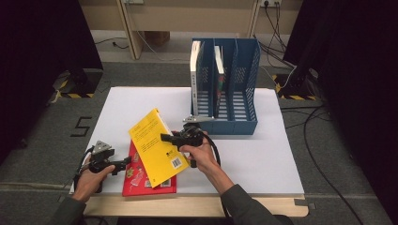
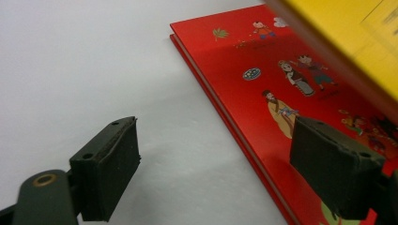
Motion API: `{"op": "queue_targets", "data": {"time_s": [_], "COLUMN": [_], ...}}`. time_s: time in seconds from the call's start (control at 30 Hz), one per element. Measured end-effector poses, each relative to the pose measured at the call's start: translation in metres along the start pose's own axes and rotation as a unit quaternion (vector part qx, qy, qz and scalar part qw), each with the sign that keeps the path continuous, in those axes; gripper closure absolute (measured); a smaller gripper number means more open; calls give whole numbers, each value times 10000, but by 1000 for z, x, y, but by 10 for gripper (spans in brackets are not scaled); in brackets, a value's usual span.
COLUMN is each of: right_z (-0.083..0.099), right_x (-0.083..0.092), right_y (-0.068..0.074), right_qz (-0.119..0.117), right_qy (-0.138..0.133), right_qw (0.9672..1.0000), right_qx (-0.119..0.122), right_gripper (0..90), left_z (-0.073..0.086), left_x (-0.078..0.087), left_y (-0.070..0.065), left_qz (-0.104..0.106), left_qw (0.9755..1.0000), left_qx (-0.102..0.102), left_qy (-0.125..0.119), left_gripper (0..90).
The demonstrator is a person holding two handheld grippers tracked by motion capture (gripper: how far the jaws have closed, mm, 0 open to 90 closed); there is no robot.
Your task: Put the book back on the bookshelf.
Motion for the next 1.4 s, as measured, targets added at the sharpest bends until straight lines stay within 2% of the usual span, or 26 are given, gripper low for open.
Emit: {"op": "queue_targets", "data": {"time_s": [0.17,0.3,0.43,0.6,0.73,0.93,1.1,1.2,1.3,1.37,1.4], "right_z": [-10,-18,-25,-34,-37,-37,-33,-31,-28,-24,-23], "right_x": [11,20,30,43,51,58,64,69,75,79,82], "right_y": [4,6,7,6,2,-6,-14,-15,-15,-14,-14], "right_qz": [84,240,319,532,604,826,910,872,911,902,916], "right_qy": [-281,-438,-584,-808,-952,-1076,-1135,-1206,-1187,-1235,-1257], "right_qw": [9994,9976,9963,9924,9908,9874,9855,9843,9832,9821,9811], "right_qx": [204,485,550,760,746,813,867,954,1046,1100,1151], "right_gripper": [729,729,729,728,728,728,727,728,728,730,733], "left_z": [0,2,2,2,2,1,1,2,4,7,7], "left_x": [0,0,0,1,2,4,5,4,3,2,2], "left_y": [1,3,2,5,8,14,17,18,18,18,18], "left_qz": [-30,30,66,1,-36,-190,-344,-441,-500,-502,-494], "left_qw": [10000,10000,9999,9999,10000,9997,9993,9988,9983,9977,9978], "left_qx": [-39,-43,-99,-104,-87,22,-84,-204,-286,-390,-380], "left_qy": [-2,-2,6,-15,-28,-124,-96,-43,71,235,217], "left_gripper": [156,155,154,148,154,151,149,149,149,148,149]}}
Point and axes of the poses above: each handheld gripper's, and its own axes: x roughly backward along the jaws, z roughly out of its underside, y roughly to its left, the point moved 2 cm from there along -x, roughly forward along the jaws, and after that the axes turned 6 degrees about -y, right-handed, at the moved point
